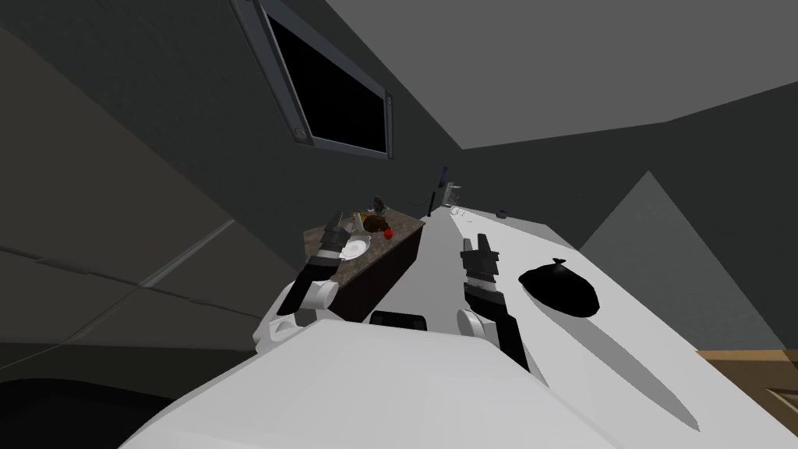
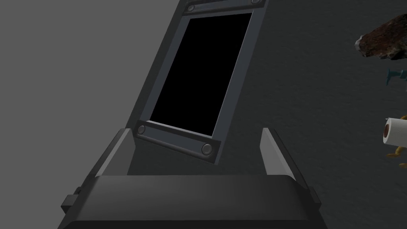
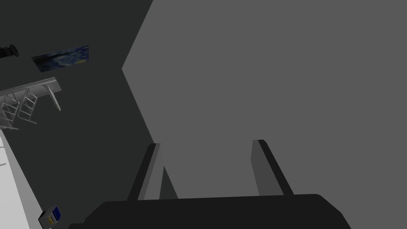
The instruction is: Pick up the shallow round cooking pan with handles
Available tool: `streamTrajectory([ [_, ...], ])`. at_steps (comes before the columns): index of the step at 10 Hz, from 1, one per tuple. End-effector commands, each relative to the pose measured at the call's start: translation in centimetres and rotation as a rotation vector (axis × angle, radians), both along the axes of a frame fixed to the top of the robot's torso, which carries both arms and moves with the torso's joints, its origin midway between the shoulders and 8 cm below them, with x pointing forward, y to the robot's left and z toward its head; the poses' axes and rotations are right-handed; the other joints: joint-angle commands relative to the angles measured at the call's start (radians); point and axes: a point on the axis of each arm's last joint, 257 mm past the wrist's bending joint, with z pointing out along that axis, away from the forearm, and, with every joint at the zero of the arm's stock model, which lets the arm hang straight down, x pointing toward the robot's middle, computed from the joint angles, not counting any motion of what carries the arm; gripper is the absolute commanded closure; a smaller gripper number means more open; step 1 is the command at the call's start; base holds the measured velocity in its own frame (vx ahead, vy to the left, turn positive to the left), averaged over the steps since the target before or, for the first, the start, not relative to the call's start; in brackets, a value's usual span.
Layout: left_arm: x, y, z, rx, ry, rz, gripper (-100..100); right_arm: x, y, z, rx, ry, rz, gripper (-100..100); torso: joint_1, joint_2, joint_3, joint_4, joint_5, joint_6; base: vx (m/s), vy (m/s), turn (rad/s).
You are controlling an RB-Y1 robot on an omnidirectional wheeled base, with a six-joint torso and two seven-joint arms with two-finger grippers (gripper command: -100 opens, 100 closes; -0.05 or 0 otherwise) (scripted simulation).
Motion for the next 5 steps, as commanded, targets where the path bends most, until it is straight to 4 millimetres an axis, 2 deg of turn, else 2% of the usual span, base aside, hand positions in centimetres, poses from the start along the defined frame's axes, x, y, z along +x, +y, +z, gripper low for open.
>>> streamTrajectory([
  [1, 0.8, -0.4, -0.2, -0.015, 0.027, -0.014, -100, 0.0, 0.0, 0.0, 0.0, 0.0, 0.0, 0, 0.0, 0.0, 0.0, 0.0, 0.0, 0.0, -0.014, -0.013, -0.063],
  [5, 2.3, -0.8, -1.3, -0.042, 0.102, -0.026, -100, 0.0, 0.0, 0.0, 0.0, 0.0, 0.0, 0, 0.0, 0.0, 0.0, 0.0, 0.0, 0.0, -0.01, -0.007, -0.036],
])
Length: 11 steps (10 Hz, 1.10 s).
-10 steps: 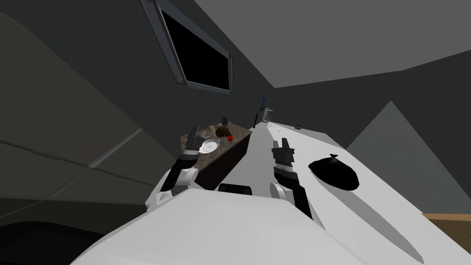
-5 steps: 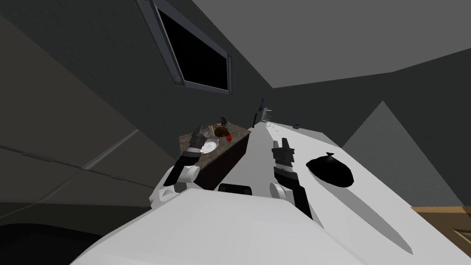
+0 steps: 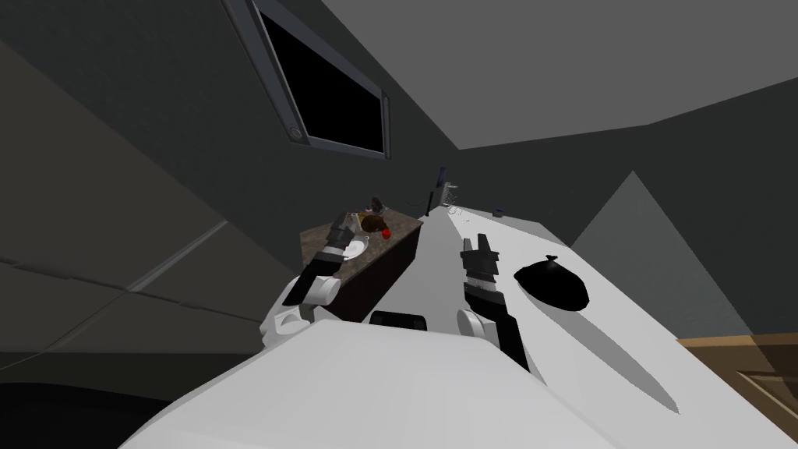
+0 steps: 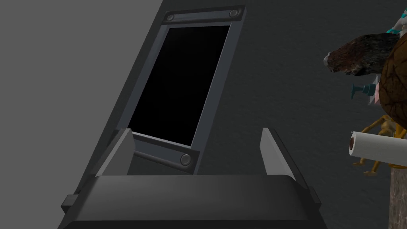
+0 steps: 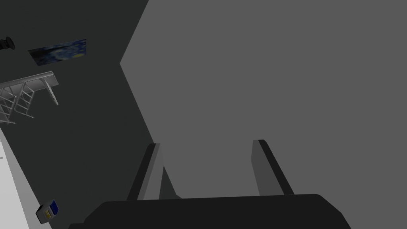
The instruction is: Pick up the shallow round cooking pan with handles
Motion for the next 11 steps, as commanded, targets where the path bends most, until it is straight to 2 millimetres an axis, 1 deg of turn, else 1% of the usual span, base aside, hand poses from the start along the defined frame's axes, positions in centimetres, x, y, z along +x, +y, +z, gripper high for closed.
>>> streamTrajectory([
  [1, 0.5, -0.2, -0.5, -0.008, 0.03, -0.002, -100, 0.0, 0.0, 0.0, 0.0, 0.0, 0.0, 0, 0.0, 0.0, 0.0, 0.0, 0.0, 0.0, -0.007, -0.005, -0.021],
  [6, 2.4, -0.9, -2.2, -0.055, 0.131, -0.029, -100, 0.0, 0.0, 0.0, 0.0, 0.0, 0.0, 0, 0.0, 0.0, 0.0, 0.0, 0.0, 0.0, -0.011, -0.005, -0.03],
  [7, 2.6, -0.8, -2.7, -0.056, 0.15, -0.026, -100, 0.0, 0.0, 0.0, 0.0, 0.0, 0.0, 0, 0.0, 0.0, 0.0, 0.0, 0.0, 0.0, -0.009, -0.003, -0.018],
  [8, 3.2, -1.0, -3.4, -0.073, 0.185, -0.036, -100, 0.0, 0.0, 0.0, 0.0, 0.0, 0.0, 0, 0.0, 0.0, 0.0, 0.0, 0.0, 0.0, -0.013, -0.002, -0.03],
  [9, 3.3, -0.9, -3.6, -0.073, 0.195, -0.034, -100, 0.0, 0.0, 0.0, 0.0, 0.0, 0.0, 0, 0.0, 0.0, 0.0, 0.0, 0.0, 0.0, -0.011, -0.002, -0.018],
  [10, 3.9, -1.1, -4.4, -0.091, 0.231, -0.045, -100, 0.0, 0.0, 0.0, 0.0, 0.0, 0.0, 0, 0.0, 0.0, 0.0, 0.0, 0.0, 0.0, -0.012, 0.0, -0.028],
  [11, 3.9, -1.1, -4.7, -0.091, 0.244, -0.042, -100, 0.0, 0.0, 0.0, 0.0, 0.0, 0.0, 0, 0.001, 0.0, 0.0, 0.0, 0.0, 0.0, -0.01, 0.001, -0.014],
])
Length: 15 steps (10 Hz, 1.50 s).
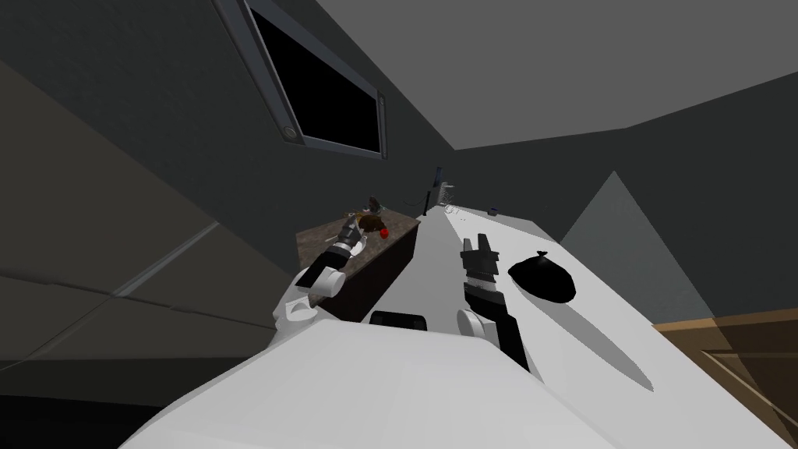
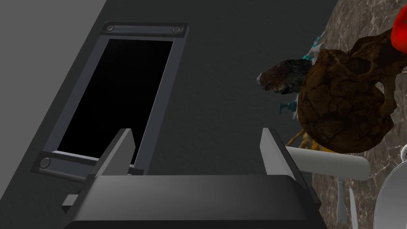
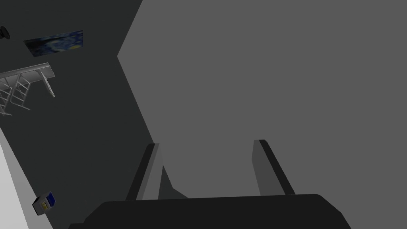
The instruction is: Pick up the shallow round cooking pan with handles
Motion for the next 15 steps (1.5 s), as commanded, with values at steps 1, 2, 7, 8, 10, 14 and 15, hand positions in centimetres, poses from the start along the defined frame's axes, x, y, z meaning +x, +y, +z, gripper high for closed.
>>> streamTrajectory([
  [1, 0.6, -0.2, -1.0, -0.021, 0.046, -0.011, -100, 0.0, 0.0, 0.0, 0.0, 0.0, 0.0, 0, 0.0, 0.0, 0.0, 0.0, 0.0, 0.0, -0.01, 0.001, -0.021],
  [2, 0.7, -0.1, -1.5, -0.021, 0.065, -0.008, -100, 0.0, 0.0, 0.0, 0.0, 0.0, 0.0, 0, 0.0, 0.0, 0.0, 0.0, 0.0, 0.0, -0.008, 0.001, -0.012],
  [7, 2.2, 0.0, -4.9, -0.079, 0.205, -0.026, -100, 0.0, 0.0, 0.0, 0.0, 0.0, 0.0, 0, 0.0, 0.0, 0.0, 0.0, 0.0, 0.0, -0.01, 0.006, -0.012],
  [8, 2.3, 0.1, -5.6, -0.078, 0.232, -0.021, -100, 0.0, 0.0, 0.0, 0.0, 0.0, 0.0, 0, 0.001, 0.0, 0.0, 0.0, 0.0, 0.0, -0.008, 0.007, -0.007],
  [10, 2.7, 0.3, -7.1, -0.098, 0.29, -0.022, -100, 0.0, 0.0, 0.0, 0.0, 0.0, 0.0, 0, 0.001, 0.0, 0.0, 0.0, 0.0, 0.0, -0.008, 0.009, -0.005],
  [14, 3.2, 1.0, -10.3, -0.138, 0.415, -0.014, -100, 0.0, 0.0, 0.0, 0.0, 0.0, 0.0, 0, 0.001, 0.0, 0.0, 0.0, 0.0, 0.0, -0.009, 0.012, -0.003],
  [15, 3.4, 1.4, -11.6, -0.159, 0.464, -0.009, -100, 0.0, 0.0, 0.0, 0.0, 0.0, 0.0, 0, 0.001, 0.0, 0.0, 0.0, 0.0, 0.0, -0.01, 0.013, 0.001],
])
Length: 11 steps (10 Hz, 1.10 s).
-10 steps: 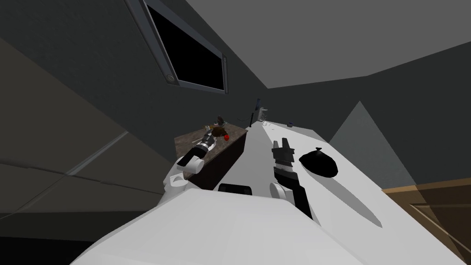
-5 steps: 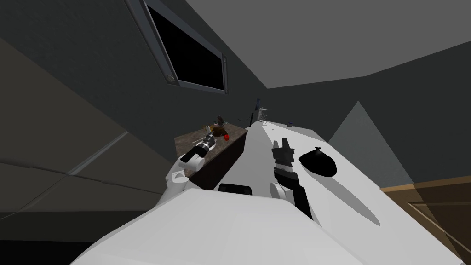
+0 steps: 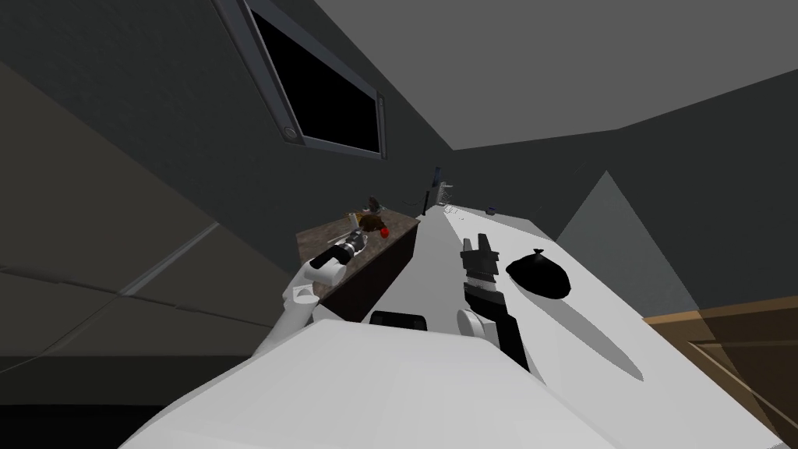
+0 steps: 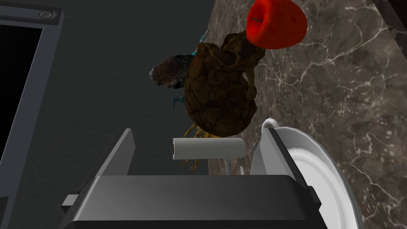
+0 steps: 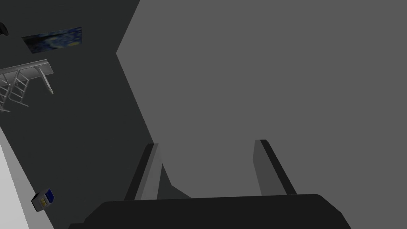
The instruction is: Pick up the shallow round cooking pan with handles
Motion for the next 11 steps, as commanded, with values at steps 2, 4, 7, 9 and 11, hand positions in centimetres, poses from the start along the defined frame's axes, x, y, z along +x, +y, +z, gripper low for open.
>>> streamTrajectory([
  [2, 0.0, 0.5, -2.4, -0.03, 0.091, 0.013, -100, 0.0, 0.0, 0.0, 0.0, 0.0, 0.0, 0, 0.0, 0.0, 0.0, 0.0, 0.0, 0.0, -0.009, 0.011, 0.0],
  [4, -0.1, 1.0, -4.2, -0.047, 0.158, 0.026, -100, 0.0, 0.0, 0.0, 0.0, 0.0, 0.0, 0, -0.001, 0.0, 0.0, 0.0, 0.0, 0.0, -0.009, 0.011, 0.001],
  [7, -0.4, 1.7, -5.9, -0.062, 0.227, 0.042, -100, 0.0, 0.0, 0.0, 0.0, 0.0, 0.0, 0, 0.0, 0.0, 0.0, 0.0, 0.0, 0.0, -0.008, 0.011, 0.002],
  [9, -0.6, 2.3, -7.4, -0.077, 0.285, 0.058, -100, 0.0, 0.0, 0.0, 0.0, 0.0, 0.0, 0, 0.0, 0.0, 0.0, 0.0, 0.0, 0.0, -0.005, 0.016, 0.003],
  [11, -1.2, 3.6, -9.7, -0.101, 0.378, 0.091, -100, 0.0, 0.0, 0.0, 0.0, 0.0, 0.0, 0, 0.0, 0.0, 0.0, 0.0, 0.0, 0.0, 0.0, 0.026, 0.007],
])
